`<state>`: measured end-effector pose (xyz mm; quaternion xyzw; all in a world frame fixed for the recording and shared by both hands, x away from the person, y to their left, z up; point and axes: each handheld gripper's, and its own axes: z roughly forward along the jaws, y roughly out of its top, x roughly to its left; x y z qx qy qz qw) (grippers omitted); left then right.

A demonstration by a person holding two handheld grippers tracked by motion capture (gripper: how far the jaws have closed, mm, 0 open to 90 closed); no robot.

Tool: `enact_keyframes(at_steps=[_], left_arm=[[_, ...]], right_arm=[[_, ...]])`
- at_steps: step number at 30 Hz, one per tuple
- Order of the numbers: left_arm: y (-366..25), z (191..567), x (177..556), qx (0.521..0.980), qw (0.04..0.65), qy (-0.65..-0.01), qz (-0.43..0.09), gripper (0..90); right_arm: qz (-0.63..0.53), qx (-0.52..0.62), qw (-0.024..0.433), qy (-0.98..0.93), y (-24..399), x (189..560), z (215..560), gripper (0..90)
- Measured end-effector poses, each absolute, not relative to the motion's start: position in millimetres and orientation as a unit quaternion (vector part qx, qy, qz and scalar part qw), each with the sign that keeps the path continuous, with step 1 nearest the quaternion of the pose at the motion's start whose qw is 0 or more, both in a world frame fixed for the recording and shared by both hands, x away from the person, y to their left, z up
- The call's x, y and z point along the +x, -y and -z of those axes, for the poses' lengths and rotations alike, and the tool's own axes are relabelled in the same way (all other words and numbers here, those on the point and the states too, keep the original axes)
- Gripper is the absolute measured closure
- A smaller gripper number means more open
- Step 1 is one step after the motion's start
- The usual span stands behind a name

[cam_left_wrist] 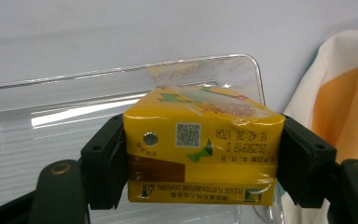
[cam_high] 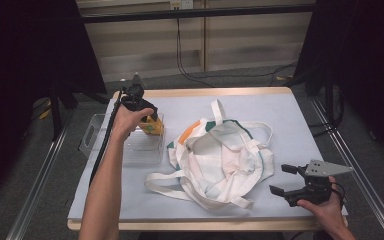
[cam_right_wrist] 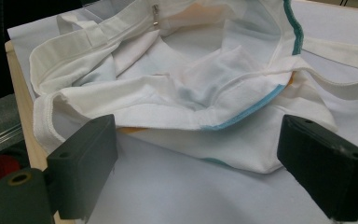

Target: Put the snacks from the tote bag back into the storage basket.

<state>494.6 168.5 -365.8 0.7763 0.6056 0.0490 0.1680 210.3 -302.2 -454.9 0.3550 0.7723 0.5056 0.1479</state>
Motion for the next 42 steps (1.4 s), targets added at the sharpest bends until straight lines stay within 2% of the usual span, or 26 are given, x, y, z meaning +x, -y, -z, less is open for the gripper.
enact_keyframes(at_steps=[16,32,40,42], left_arm=[[-150,371,502,0.76,0.164,-0.625,-0.06,27.8],[-153,374,500,0.752,0.18,-0.631,-0.061,27.9],[-161,378,499,0.766,0.202,-0.608,-0.052,24.7],[-160,377,498,0.771,0.201,-0.602,-0.054,20.1]], right_arm=[[-0.506,0.353,0.147,-0.773,303,210,455,11.9],[-0.504,0.348,0.144,-0.778,301,211,455,12.8],[-0.505,0.349,0.144,-0.776,302,211,455,12.7],[-0.506,0.349,0.146,-0.775,302,211,455,12.7]])
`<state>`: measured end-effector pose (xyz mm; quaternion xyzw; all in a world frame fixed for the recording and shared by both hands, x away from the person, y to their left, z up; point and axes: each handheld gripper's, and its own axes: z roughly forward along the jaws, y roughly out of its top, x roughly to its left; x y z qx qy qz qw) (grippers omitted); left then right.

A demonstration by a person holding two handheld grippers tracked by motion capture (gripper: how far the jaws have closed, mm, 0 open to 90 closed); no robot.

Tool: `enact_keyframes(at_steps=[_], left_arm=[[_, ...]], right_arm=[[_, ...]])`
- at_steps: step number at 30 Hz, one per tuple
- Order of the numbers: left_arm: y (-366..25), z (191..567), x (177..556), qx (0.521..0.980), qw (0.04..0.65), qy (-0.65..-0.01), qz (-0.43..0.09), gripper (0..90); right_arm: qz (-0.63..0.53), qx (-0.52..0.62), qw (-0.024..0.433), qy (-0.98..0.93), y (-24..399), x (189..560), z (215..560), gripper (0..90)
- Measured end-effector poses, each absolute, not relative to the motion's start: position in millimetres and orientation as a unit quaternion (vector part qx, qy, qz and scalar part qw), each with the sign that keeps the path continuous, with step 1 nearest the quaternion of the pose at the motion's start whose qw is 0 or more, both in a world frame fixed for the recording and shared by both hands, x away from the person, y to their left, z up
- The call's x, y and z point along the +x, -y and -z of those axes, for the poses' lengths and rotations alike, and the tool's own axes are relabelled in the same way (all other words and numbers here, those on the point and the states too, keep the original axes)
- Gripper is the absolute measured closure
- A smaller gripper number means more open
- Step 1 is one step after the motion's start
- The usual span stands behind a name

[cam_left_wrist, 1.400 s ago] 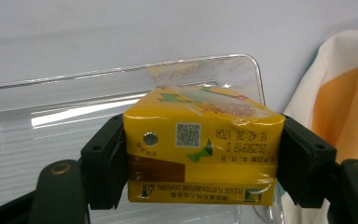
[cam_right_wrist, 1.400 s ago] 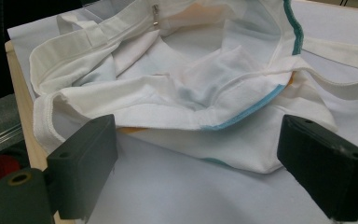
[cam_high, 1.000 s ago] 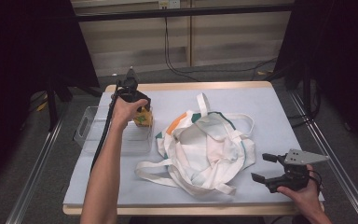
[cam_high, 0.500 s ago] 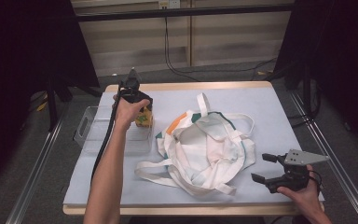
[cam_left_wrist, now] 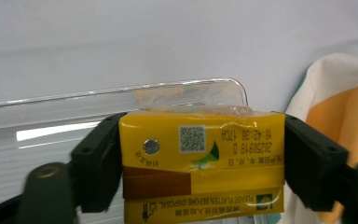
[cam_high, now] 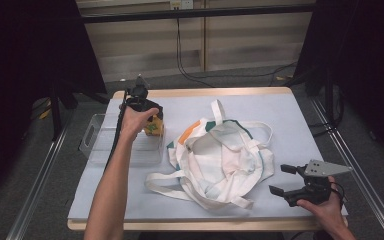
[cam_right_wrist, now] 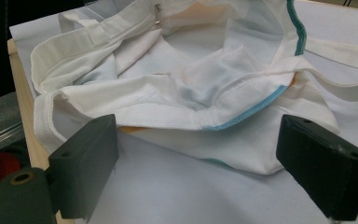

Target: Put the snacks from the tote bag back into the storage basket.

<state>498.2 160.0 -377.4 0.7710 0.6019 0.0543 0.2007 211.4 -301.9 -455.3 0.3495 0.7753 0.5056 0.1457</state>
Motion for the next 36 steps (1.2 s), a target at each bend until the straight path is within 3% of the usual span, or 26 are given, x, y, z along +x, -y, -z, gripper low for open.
enact_keyframes(at_steps=[5,9,21,36], left_arm=[[-159,374,496,0.768,0.208,-0.602,-0.069,8.0],[-160,370,492,0.765,0.218,-0.602,-0.065,4.6],[-190,365,468,0.782,0.287,-0.539,-0.125,4.0],[-224,376,433,0.769,0.371,-0.495,-0.158,3.0]], right_arm=[[-0.505,0.35,0.145,-0.775,302,211,455,12.6],[-0.505,0.351,0.146,-0.775,302,211,455,12.6],[-0.503,0.354,0.148,-0.774,303,212,456,12.2],[-0.503,0.358,0.147,-0.773,303,212,456,12.1]])
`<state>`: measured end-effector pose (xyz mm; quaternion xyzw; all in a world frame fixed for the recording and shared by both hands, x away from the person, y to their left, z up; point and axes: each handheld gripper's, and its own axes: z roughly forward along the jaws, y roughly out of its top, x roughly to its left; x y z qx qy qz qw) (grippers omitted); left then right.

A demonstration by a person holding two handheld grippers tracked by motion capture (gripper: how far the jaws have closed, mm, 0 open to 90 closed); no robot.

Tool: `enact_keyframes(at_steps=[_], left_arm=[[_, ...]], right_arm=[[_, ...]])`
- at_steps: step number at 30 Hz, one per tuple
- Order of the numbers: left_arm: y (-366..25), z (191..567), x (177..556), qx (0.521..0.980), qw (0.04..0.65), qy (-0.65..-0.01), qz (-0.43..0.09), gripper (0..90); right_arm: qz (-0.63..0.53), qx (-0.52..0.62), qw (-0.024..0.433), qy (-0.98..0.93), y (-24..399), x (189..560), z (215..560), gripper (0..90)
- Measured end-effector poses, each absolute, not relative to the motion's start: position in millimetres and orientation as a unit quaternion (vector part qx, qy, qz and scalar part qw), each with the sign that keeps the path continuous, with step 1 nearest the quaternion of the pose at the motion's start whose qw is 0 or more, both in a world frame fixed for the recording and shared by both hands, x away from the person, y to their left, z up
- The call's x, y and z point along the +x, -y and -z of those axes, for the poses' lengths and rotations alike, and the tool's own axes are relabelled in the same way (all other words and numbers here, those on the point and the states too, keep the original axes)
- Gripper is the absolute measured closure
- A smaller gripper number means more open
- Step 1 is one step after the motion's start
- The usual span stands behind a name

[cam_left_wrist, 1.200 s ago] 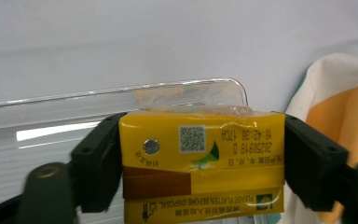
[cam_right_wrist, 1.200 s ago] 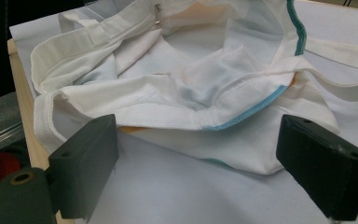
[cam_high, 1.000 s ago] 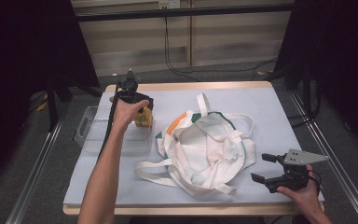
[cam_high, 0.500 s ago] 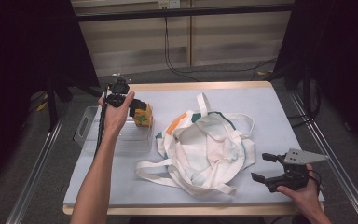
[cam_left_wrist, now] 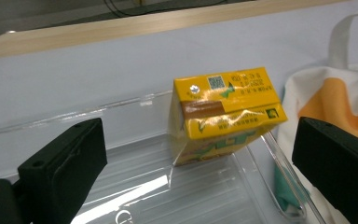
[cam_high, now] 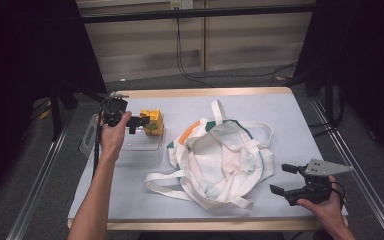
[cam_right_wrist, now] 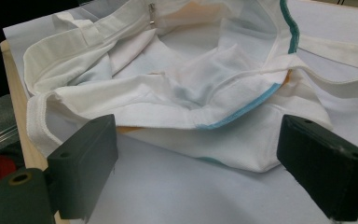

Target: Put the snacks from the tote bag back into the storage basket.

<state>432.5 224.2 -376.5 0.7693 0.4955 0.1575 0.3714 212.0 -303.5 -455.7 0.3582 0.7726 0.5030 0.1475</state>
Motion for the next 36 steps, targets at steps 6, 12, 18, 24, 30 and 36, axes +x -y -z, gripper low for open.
enact_keyframes(at_steps=[6,12,18,24,30,36], left_arm=[[-236,380,416,0.768,0.39,-0.478,-0.172,2.9],[-244,382,395,0.765,0.409,-0.463,-0.181,3.5],[-250,381,376,0.763,0.429,-0.445,-0.19,3.6],[-249,381,355,0.763,0.454,-0.42,-0.188,3.1],[-247,381,332,0.76,0.466,-0.406,-0.201,2.9],[-250,384,313,0.765,0.468,-0.398,-0.194,2.6]], right_arm=[[-0.502,0.358,0.148,-0.773,303,213,456,12.2],[-0.502,0.361,0.15,-0.771,303,212,456,12.1],[-0.502,0.363,0.153,-0.77,304,212,456,12.0],[-0.503,0.363,0.155,-0.769,304,212,455,12.0],[-0.504,0.363,0.153,-0.768,304,212,455,11.8],[-0.502,0.363,0.154,-0.77,304,214,456,11.8]])
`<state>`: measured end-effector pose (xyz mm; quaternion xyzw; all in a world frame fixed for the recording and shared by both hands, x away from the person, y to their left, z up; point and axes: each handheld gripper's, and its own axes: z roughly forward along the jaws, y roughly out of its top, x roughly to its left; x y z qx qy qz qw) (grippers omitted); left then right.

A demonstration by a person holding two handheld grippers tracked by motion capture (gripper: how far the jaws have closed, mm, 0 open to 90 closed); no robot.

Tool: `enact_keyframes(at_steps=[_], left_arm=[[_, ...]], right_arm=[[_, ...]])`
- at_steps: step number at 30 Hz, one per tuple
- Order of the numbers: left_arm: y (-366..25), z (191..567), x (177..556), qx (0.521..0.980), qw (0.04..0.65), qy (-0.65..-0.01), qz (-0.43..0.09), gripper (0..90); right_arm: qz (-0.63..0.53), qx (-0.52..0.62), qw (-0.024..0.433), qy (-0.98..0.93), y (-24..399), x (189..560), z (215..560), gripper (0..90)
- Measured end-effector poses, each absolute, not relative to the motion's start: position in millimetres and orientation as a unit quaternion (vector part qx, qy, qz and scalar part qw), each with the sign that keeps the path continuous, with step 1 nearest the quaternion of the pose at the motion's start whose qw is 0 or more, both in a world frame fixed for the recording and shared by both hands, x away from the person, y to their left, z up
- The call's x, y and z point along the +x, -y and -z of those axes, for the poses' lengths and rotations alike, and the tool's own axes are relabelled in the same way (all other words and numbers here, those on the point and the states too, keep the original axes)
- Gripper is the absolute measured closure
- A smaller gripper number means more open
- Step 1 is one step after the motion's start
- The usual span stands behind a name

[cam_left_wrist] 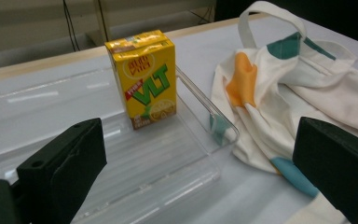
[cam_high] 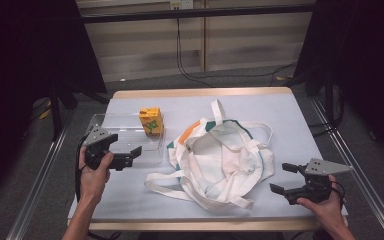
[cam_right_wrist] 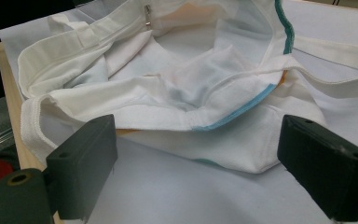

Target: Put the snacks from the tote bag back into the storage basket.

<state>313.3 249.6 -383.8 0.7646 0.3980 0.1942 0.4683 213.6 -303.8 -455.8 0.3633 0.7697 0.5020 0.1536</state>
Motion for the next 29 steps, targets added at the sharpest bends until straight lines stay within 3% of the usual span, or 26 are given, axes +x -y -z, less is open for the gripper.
enact_keyframes(at_steps=[8,23,29], left_arm=[[-252,395,287,0.782,0.448,-0.382,-0.204,2.6],[-269,437,242,0.752,0.459,-0.413,-0.234,2.8],[-259,448,244,0.776,0.44,-0.391,-0.227,3.9]], right_arm=[[-0.503,0.366,0.154,-0.767,305,213,455,11.8],[-0.506,0.364,0.159,-0.766,306,211,454,11.6],[-0.506,0.368,0.167,-0.762,309,212,453,10.6]])
